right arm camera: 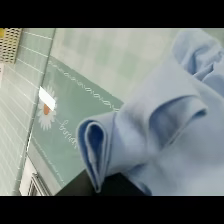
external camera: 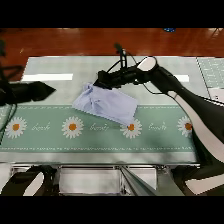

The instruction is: Fold the shirts.

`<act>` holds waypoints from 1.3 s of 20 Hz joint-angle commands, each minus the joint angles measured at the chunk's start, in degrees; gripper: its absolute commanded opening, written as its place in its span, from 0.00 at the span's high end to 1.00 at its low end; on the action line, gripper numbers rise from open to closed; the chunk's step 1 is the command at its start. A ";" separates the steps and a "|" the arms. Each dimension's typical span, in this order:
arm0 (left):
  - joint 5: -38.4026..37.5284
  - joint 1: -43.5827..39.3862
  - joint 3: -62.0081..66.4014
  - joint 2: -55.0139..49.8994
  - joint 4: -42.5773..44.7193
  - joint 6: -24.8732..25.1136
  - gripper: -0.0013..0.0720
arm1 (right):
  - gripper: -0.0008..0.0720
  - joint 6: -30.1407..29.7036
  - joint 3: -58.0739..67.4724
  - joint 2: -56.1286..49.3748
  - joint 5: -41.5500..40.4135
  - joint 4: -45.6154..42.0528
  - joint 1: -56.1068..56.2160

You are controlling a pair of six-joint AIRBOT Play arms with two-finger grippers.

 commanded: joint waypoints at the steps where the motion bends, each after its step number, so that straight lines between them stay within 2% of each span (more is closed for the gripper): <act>1: 7.74 -3.93 -11.96 1.90 -3.72 0.11 0.96 | 0.87 1.99 5.18 -8.22 -2.32 0.57 3.13; 2: 9.62 -5.18 -13.46 1.20 -3.87 0.11 0.96 | 0.60 1.88 5.95 -9.68 -2.25 1.38 3.65; 3: 11.23 -6.16 -14.38 0.44 -3.87 0.11 0.96 | 0.42 0.50 6.56 -10.78 -1.03 2.73 3.85; 6: 14.95 -5.57 -13.92 -1.49 -3.85 0.09 0.96 | 0.42 0.76 7.39 -9.25 8.11 2.67 0.48; 8: 17.07 -2.71 -12.72 -1.40 -3.85 -1.46 0.96 | 0.43 3.72 7.39 -4.50 15.78 -3.02 -5.70; 10: 17.03 -0.20 -11.85 -1.31 -3.87 -1.84 0.96 | 0.43 6.95 6.38 3.19 21.81 -15.08 -12.22; 11: 16.65 0.42 -11.87 -1.31 -3.82 -1.79 0.96 | 0.43 9.44 4.31 7.91 22.99 -24.52 -14.51; 13: 16.00 0.55 -12.15 -1.36 -3.63 -1.16 0.96 | 0.43 20.06 -5.84 19.17 20.59 -47.32 -17.16; 14: 16.06 0.55 -12.46 -1.36 -3.63 -1.16 0.96 | 0.43 26.56 -13.99 25.16 16.94 -54.88 -17.81; 15: 16.11 0.55 -12.70 -1.46 -3.63 -1.14 0.96 | 0.43 30.36 -22.29 30.29 12.15 -56.72 -18.23; 17: 16.17 0.55 -13.14 -1.55 -3.63 -1.16 0.96 | 0.43 33.88 -38.40 38.27 0.17 -51.54 -18.34; 19: 16.06 0.55 -13.31 -1.55 -3.63 -1.14 0.96 | 0.43 33.59 -48.68 40.17 -7.52 -41.44 -18.34; 20: 16.04 0.55 -13.31 -1.55 -3.63 -1.14 0.96 | 0.43 31.56 -51.63 39.39 -10.05 -36.11 -18.23; 22: 16.04 0.55 -13.31 -1.55 -3.63 -1.14 0.96 | 0.43 23.30 -52.83 35.47 -11.61 -24.46 -18.18; 26: 15.54 0.55 -13.31 -1.57 -3.63 -1.14 0.96 | 0.43 1.22 -52.65 24.44 -9.92 3.34 -18.05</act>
